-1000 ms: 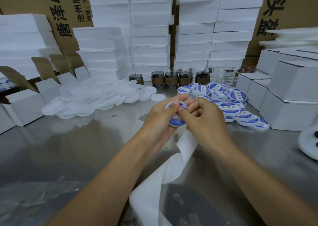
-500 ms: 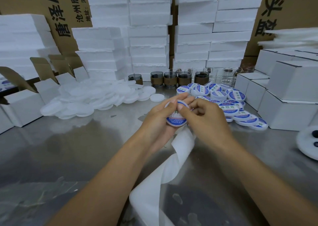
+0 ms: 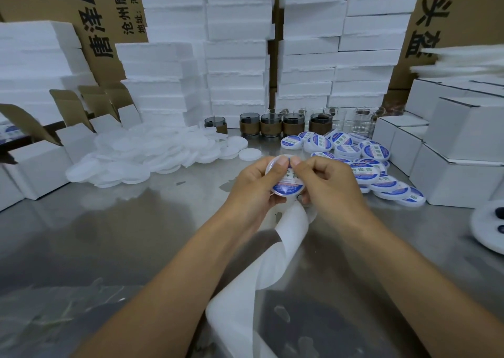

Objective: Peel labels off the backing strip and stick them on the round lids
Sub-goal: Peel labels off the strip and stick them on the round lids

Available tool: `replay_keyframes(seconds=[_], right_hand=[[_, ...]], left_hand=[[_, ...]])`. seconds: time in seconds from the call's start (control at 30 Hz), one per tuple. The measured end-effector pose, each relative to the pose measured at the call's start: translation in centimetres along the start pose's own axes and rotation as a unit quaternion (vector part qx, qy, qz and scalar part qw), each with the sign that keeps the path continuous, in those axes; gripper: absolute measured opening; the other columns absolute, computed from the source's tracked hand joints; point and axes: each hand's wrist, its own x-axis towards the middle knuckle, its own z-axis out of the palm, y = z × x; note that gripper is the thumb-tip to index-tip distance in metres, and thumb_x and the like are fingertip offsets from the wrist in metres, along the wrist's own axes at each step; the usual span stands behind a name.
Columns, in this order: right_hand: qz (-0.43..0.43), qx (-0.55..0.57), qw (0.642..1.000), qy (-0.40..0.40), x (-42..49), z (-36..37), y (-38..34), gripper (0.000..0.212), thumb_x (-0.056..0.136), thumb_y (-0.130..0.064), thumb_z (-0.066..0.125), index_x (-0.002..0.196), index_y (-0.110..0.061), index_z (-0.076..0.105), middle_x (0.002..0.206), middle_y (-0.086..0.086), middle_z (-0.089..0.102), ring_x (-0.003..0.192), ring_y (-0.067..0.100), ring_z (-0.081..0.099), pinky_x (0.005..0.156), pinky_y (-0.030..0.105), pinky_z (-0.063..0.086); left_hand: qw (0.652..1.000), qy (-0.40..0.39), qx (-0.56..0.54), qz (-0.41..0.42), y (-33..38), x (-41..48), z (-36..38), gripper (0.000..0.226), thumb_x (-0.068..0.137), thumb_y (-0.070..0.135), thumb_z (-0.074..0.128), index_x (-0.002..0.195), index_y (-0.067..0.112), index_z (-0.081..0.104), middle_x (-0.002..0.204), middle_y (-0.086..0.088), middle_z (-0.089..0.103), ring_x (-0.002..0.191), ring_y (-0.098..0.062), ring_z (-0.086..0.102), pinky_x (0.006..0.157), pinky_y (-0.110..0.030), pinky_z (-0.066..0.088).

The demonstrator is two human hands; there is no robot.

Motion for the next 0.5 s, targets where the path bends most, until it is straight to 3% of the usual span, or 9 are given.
replay_keyframes(seconds=[0.1, 0.17, 0.33, 0.43, 0.5], right_hand=[[0.001, 0.002, 1.0, 0.02, 0.07, -0.07, 0.06, 0.033, 0.09, -0.032, 0.057, 0.065, -0.011, 0.062, 0.066, 0.015, 0.062, 0.057, 0.017, 0.05, 0.064, 0.035, 0.044], [0.0, 0.012, 0.999, 0.035, 0.01, -0.09, 0.05, 0.031, 0.089, -0.033, 0.058, 0.064, -0.016, 0.063, 0.067, 0.012, 0.066, 0.055, 0.014, 0.053, 0.062, 0.034, 0.046], [-0.007, 0.036, 0.999, 0.036, -0.01, 0.06, 0.22, 0.008, 0.088, -0.029, 0.06, 0.085, -0.025, 0.055, 0.058, 0.003, 0.064, 0.043, 0.006, 0.052, 0.056, 0.03, 0.047], [-0.023, 0.016, 0.999, 0.043, 0.11, 0.01, 0.46, 0.01, 0.089, -0.024, 0.06, 0.083, -0.028, 0.053, 0.054, 0.0, 0.06, 0.047, 0.01, 0.052, 0.059, 0.036, 0.05], [-0.03, 0.018, 0.998, 0.058, 0.12, -0.06, 0.53, 0.012, 0.089, -0.021, 0.06, 0.081, -0.028, 0.054, 0.053, 0.0, 0.06, 0.046, 0.009, 0.052, 0.056, 0.033, 0.047]], left_hand=[[1.0, -0.011, 0.024, 0.016, -0.2, -0.15, 0.1, 0.02, 0.082, 0.03, 0.062, 0.096, 0.016, 0.065, 0.078, 0.001, 0.07, 0.069, -0.008, 0.065, 0.057, -0.018, 0.05], [0.999, -0.018, 0.033, 0.021, -0.27, -0.24, 0.18, 0.027, 0.076, 0.031, 0.065, 0.098, 0.016, 0.065, 0.081, -0.001, 0.071, 0.072, -0.009, 0.067, 0.062, -0.02, 0.053], [0.999, 0.029, 0.026, 0.027, -0.17, 0.0, -0.18, 0.018, 0.085, 0.022, 0.063, 0.101, 0.015, 0.064, 0.078, 0.001, 0.07, 0.067, -0.007, 0.062, 0.059, -0.019, 0.048], [0.999, 0.024, 0.015, 0.036, -0.31, 0.0, -0.1, 0.016, 0.085, 0.018, 0.063, 0.101, 0.015, 0.065, 0.081, -0.001, 0.071, 0.07, -0.009, 0.064, 0.061, -0.02, 0.051], [0.999, 0.003, 0.004, 0.046, -0.45, -0.04, 0.1, 0.018, 0.082, 0.013, 0.067, 0.1, 0.016, 0.066, 0.083, 0.0, 0.072, 0.074, -0.011, 0.066, 0.066, -0.021, 0.053]])
